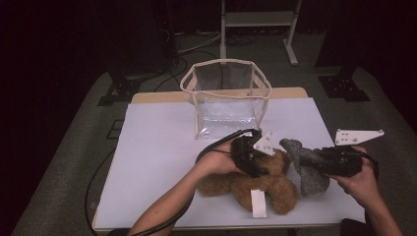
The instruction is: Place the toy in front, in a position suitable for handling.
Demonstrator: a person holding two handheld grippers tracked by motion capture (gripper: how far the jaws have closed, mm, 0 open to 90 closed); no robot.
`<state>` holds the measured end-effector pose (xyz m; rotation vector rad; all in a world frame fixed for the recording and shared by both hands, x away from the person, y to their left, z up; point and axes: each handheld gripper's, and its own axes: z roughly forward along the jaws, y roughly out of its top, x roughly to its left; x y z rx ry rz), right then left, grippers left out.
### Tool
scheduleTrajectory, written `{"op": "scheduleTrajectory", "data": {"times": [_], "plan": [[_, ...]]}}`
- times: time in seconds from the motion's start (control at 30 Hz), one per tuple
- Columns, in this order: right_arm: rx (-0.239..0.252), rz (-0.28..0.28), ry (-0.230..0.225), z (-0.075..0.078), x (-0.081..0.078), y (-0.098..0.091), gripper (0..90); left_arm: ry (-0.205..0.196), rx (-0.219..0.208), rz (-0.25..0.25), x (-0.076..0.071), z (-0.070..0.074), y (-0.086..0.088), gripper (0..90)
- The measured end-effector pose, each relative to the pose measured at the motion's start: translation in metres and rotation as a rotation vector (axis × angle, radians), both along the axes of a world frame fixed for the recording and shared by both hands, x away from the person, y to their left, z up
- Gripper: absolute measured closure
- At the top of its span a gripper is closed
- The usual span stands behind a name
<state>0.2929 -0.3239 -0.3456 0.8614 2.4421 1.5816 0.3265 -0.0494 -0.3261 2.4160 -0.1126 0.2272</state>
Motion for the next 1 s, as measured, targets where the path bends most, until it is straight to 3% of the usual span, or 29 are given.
{"op": "scheduleTrajectory", "data": {"times": [0.13,0.2,0.27,0.37,0.5,0.77,0.93,1.0], "plan": [[0.002,0.011,0.000,0.002,0.002,0.003,72.3,0.027,-0.004,-0.009,0.007,-0.012,-0.015,37.0],[-0.008,0.019,0.015,-0.004,0.005,0.007,72.3,0.051,-0.014,-0.002,0.008,-0.014,-0.015,29.6],[-0.014,0.027,0.042,-0.015,0.007,0.012,72.3,0.050,-0.021,-0.014,0.008,-0.013,-0.011,24.4],[0.027,0.035,0.080,-0.032,0.011,0.015,72.2,0.053,-0.025,-0.021,0.005,-0.010,-0.002,17.5],[0.038,0.027,0.088,-0.035,0.012,0.016,72.2,0.046,-0.057,-0.022,0.003,-0.008,0.013,13.9],[-0.001,0.034,0.036,-0.008,0.008,0.024,72.1,0.028,-0.135,0.011,-0.003,-0.007,0.057,11.6],[-0.024,0.077,-0.009,0.018,0.009,0.048,72.2,0.032,-0.164,0.046,-0.004,-0.013,0.085,9.9],[-0.034,0.083,-0.015,0.019,0.010,0.052,72.2,0.029,-0.177,0.057,-0.004,-0.017,0.097,9.9]]}}
